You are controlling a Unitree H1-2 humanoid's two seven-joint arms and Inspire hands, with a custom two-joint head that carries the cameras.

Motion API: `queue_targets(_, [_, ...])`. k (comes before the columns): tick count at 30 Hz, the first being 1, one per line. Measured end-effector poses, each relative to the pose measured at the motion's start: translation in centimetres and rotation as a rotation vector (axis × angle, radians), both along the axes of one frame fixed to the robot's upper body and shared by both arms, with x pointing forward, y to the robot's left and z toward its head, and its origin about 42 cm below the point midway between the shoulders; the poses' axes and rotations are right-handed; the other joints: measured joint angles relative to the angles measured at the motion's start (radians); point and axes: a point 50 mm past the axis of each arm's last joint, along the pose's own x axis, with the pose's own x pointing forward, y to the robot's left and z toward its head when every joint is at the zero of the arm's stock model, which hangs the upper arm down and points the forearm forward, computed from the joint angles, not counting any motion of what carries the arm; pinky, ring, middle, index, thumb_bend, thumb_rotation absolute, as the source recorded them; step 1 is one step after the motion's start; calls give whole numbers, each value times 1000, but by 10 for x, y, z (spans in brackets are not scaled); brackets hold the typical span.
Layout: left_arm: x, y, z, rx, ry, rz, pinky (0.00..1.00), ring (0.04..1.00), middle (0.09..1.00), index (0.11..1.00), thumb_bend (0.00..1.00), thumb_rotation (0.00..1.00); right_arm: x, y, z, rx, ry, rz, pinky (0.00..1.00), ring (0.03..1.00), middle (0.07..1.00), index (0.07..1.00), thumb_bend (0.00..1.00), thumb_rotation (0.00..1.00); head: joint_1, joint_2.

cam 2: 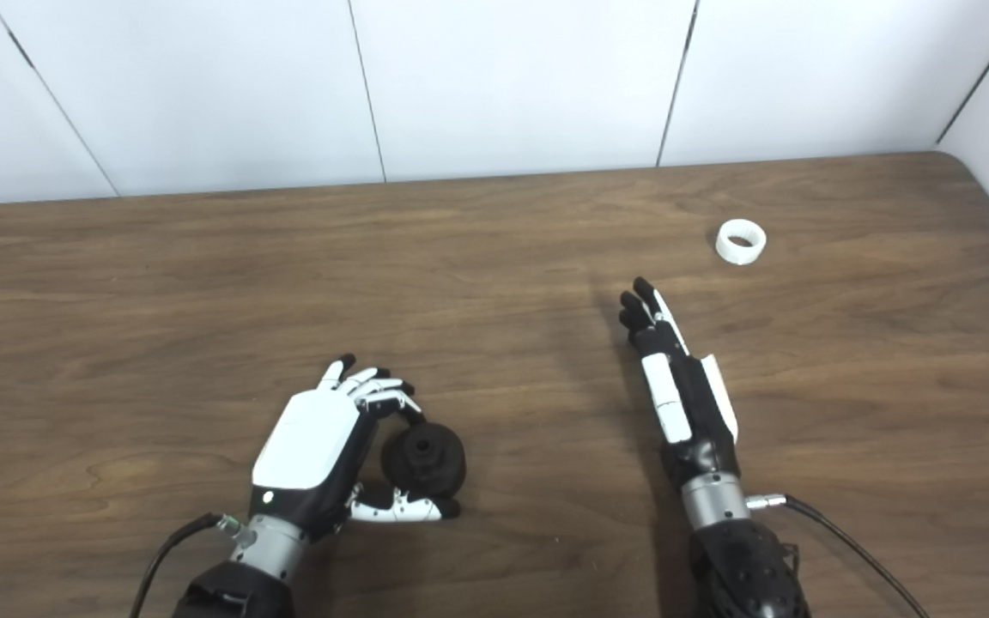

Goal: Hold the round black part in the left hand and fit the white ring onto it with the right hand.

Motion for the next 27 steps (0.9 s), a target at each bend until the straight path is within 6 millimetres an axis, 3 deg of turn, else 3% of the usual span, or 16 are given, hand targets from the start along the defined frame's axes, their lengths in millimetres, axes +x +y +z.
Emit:
queue_targets(14, [-2, 0, -3, -17, 11, 9, 1000, 879, 787, 483, 524, 55, -1, -7, 6, -6, 11, -15, 970, 947, 942, 953, 510, 856, 12, -2])
queue_targets(17, [-2, 0, -3, -18, 13, 9, 1000, 879, 785, 483, 524, 55, -1, -9, 12, -27, 5, -33, 920, 923, 924, 930, 515, 774, -1, -5])
queue_targets(22, [-1, 2, -3, -13, 12, 7, 1000, 874, 780, 483, 524, 56, 0, -12, 20, -142, 21, -98, 879, 900, 897, 887, 573, 718, -28, -9])
queue_targets(27, [0, 6, -3, -1, 9, 6, 1000, 877, 782, 482, 524, 55, 2, -21, 31, -231, 25, -186, 850, 872, 868, 870, 585, 541, -67, -12])
